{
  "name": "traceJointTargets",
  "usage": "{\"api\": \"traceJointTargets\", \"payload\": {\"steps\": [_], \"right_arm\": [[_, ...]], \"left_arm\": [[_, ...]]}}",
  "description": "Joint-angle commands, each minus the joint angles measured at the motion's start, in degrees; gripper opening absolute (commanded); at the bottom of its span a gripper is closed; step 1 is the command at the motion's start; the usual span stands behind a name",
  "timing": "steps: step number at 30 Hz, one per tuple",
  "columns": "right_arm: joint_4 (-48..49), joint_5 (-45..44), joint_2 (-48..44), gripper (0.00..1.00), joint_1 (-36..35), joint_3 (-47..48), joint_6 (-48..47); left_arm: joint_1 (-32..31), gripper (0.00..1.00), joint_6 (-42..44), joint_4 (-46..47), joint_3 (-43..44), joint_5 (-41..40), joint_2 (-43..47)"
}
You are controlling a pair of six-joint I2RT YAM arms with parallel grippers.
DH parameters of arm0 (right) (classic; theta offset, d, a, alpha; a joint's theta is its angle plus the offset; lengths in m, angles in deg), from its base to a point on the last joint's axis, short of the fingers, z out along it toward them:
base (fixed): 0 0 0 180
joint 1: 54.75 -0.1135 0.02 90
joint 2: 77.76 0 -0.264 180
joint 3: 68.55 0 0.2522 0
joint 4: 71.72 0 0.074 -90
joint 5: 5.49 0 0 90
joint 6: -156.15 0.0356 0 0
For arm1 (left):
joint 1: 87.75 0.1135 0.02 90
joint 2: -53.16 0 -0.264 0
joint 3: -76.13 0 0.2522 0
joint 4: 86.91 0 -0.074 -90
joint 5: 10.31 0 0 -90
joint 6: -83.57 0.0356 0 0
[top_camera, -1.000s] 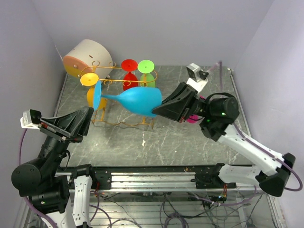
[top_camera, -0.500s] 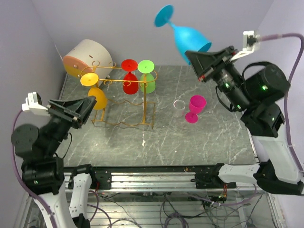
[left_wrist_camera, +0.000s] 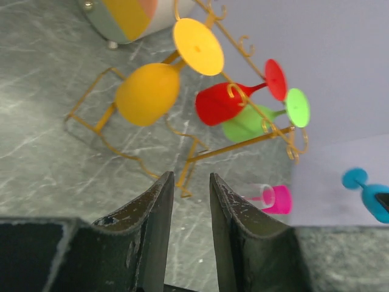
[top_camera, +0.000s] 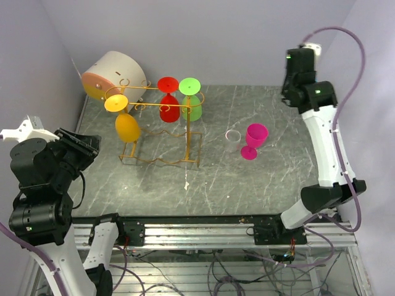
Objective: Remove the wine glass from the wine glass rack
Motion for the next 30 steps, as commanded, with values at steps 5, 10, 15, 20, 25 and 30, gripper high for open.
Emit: {"api": "traceJointTargets", "payload": {"steps": [5, 10, 15, 20, 25, 30], "right_arm": [[-1.4, 28.0, -4.9, 0.0, 22.3, -14.3, 2.9], [1.8, 30.0, -7.6, 0.0, 22.6, -24.2, 3.1], [3.3, 33.5, -8.7, 0.0, 22.8, -30.2, 2.9], [3.8, 38.3, -8.0, 0.0, 22.8, -33.1, 2.5], [4.1, 40.1, -8.5, 0.0, 22.7, -36.1, 2.5], [3.7, 40.1, -8.4, 0.0, 21.2, -38.7, 2.1]], "left_arm": [[-1.2, 0.4, 7.2, -4.1, -3.8, -5.9, -1.5], [-1.4, 0.4, 7.3, -3.5, -5.4, -6.4, -0.9], [-1.5, 0.4, 7.0, -2.8, -6.7, -5.2, -0.5], [-1.9, 0.4, 7.1, -3.1, -7.2, -5.3, 0.5], [-2.4, 0.4, 7.0, -3.3, -8.8, -5.2, 2.0], [-2.7, 0.39, 6.9, -3.2, -10.1, -4.4, 2.5]]}}
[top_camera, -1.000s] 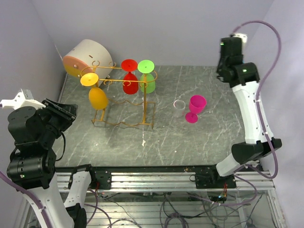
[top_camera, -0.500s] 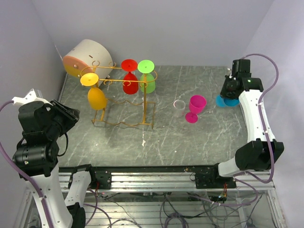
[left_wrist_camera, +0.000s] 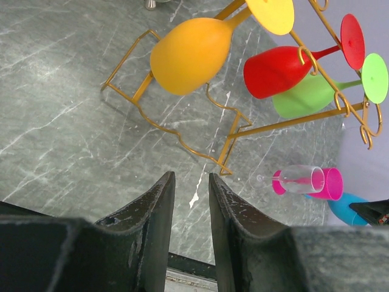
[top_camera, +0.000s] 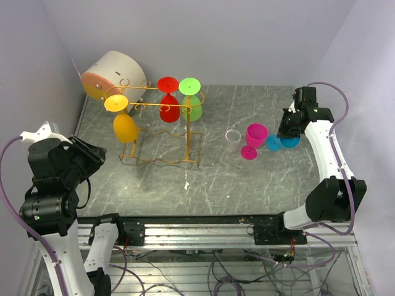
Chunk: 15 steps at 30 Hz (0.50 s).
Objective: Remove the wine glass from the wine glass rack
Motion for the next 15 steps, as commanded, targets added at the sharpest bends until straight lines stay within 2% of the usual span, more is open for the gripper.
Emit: {"api": "traceJointTargets", "payload": {"steps": [1, 8, 15], "right_arm": [[0.6, 1.2, -1.5, 0.0, -1.4, -1.9, -0.7], [0.2, 0.2, -0.2, 0.0, -2.9, -2.5, -0.7], [-0.9, -5.6, 2.1, 0.0, -6.7, -2.7, -0.3]], "left_arm": [[-0.6, 0.39, 0.6, 0.4, -0.9, 0.2, 0.6], [-0.8, 0.39, 0.4, 0.1, -1.7, 0.0, 1.1], [-0.9, 0.39, 0.3, -0.3, -2.0, -0.5, 1.3]]}}
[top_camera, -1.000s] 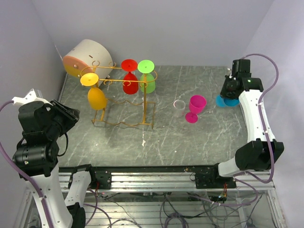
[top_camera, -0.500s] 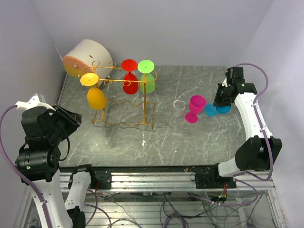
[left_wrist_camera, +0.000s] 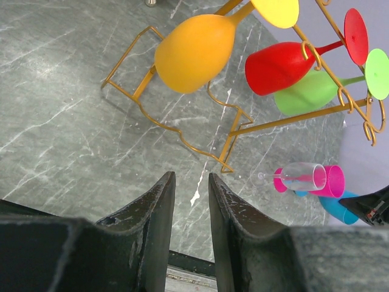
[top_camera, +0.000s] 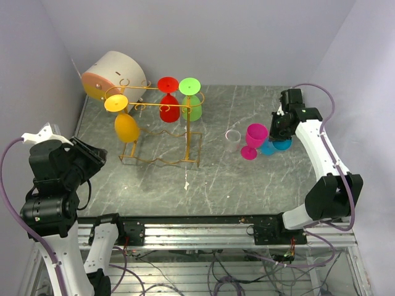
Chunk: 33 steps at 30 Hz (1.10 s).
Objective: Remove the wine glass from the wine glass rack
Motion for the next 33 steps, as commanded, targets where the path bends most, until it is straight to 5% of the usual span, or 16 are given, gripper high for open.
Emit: {"api": "traceJointTargets", "payload": {"steps": [1, 9, 17, 33], "right_arm": [[-0.4, -3.0, 1.4, 0.0, -1.2, -0.6, -0.1], [-0.5, -4.3, 2.0, 0.0, -1.3, -0.2, 0.2], [-0.2, -4.5, 2.2, 0.28, -1.2, 1.0, 0.5], [-6.4, -3.9, -6.5, 0.32, -2.1, 15.2, 0.7]], "left_arm": [[-0.4, 0.39, 0.3, -0.1, -0.6, -0.3, 0.4], [-0.4, 0.39, 0.2, -0.2, -0.9, -0.8, 0.5], [-0.4, 0.4, 0.0, 0.2, -1.7, -1.1, 0.7], [-0.3, 0.52, -3.8, 3.0, -0.5, -1.1, 1.5]]}}
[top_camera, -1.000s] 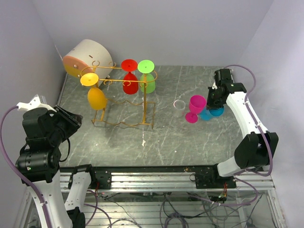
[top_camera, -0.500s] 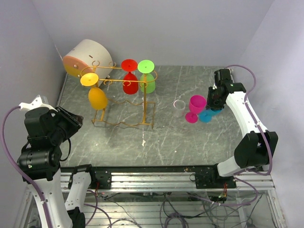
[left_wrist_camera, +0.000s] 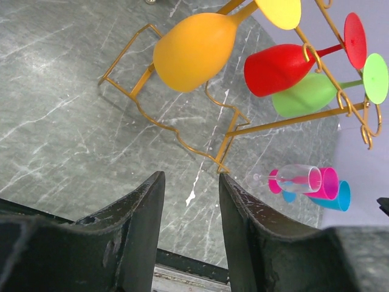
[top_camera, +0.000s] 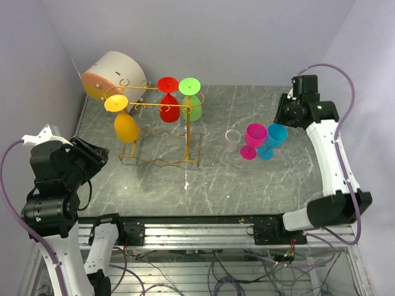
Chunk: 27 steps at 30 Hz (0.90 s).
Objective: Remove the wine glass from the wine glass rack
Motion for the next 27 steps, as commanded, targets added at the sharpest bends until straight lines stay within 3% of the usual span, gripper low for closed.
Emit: {"api": "traceJointTargets", "payload": {"steps": [1, 9, 21, 27], "right_arm": [[-3.0, 0.5, -5.0, 0.32, -0.2, 3.6, 0.2], [3.4, 11.4, -12.8, 0.32, -0.3, -2.4, 1.3], [7.7, 9.4, -18.7, 0.32, -0.3, -5.8, 0.8], [8.7, 9.8, -20.1, 0.32, -0.2, -6.8, 0.6]], "left_arm": [[-0.3, 0.52, -2.9, 2.9, 0.3, -1.2, 1.1], [-0.3, 0.54, -8.8, 8.3, 2.2, -2.8, 0.1], [-0.3, 0.54, -24.2, 25.0, -5.2, 0.7, -5.6], [-0.3, 0.51, -23.6, 29.3, -5.6, 1.7, -11.7]]}}
